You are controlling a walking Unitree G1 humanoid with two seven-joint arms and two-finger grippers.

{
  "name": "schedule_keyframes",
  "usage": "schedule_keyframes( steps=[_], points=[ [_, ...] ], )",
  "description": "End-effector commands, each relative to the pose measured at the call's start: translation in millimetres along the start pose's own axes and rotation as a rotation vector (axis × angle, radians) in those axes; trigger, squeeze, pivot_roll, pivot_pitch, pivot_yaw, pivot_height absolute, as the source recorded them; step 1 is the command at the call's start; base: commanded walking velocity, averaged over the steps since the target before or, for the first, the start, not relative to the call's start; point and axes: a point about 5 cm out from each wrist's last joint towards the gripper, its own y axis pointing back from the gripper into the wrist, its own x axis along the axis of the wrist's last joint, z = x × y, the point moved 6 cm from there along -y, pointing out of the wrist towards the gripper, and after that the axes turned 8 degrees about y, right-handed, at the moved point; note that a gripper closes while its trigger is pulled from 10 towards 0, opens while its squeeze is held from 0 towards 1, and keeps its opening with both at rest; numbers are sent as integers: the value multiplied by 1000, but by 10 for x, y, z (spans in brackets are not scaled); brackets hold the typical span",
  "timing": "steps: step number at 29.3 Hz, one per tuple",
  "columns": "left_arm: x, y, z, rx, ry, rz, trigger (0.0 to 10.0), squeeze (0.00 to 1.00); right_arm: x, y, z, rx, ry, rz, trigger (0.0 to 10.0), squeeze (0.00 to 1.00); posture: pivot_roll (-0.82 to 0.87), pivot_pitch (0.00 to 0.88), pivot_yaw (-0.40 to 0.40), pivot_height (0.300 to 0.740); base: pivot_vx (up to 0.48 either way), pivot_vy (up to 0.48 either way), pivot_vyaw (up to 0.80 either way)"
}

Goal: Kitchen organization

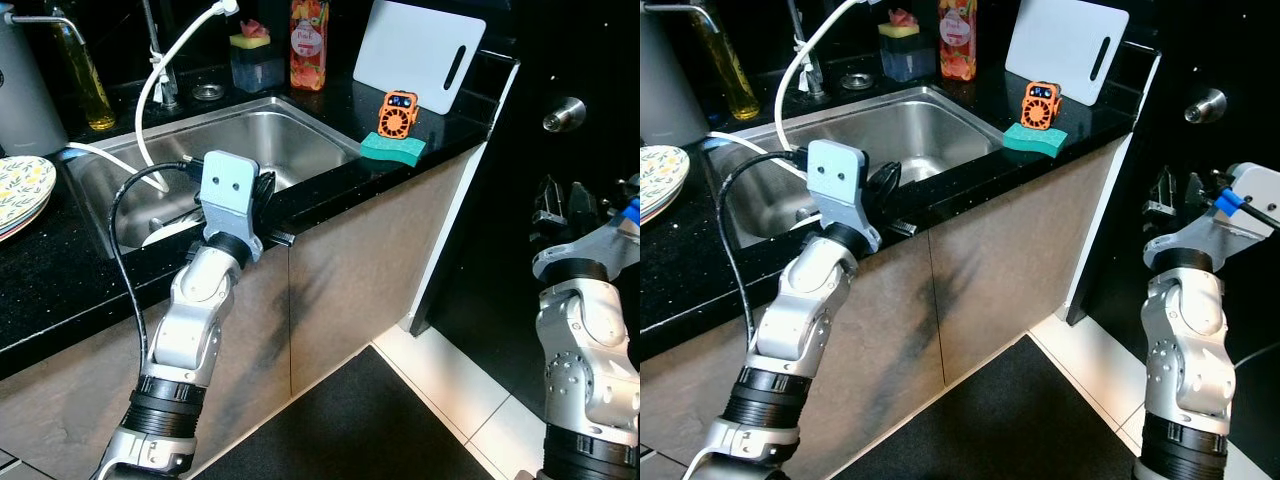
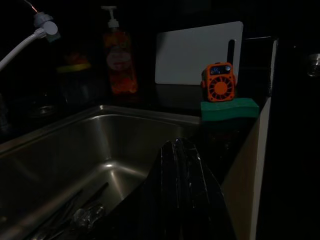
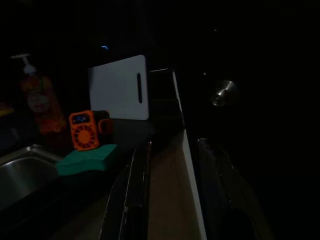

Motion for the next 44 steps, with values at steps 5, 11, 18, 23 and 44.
schedule_keyframes(
  steps=[5,11,18,23,44],
  points=[
    [-29,-18,43,-10,6,-3,10000,0,-183,-41,248,-130,109,-89,10000,259,-137,0,21,740,0,0,698],
    [-57,21,47,-10,6,-13,10000,0,-121,-41,253,-125,119,-64,10000,231,-129,11,21,740,0,0,800],
    [-62,12,53,-12,6,-15,10000,0,-116,-49,253,-131,124,-64,10000,216,-129,14,22,740,0,0,800],
    [-72,11,55,-13,8,-19,10000,0,-102,-57,266,-136,127,-59,10000,220,-129,14,22,740,0,0,800],
    [-81,2,70,-22,8,-22,10000,0,-112,-60,313,-153,130,-61,10000,212,-129,17,26,740,0,0,800]
  ],
)
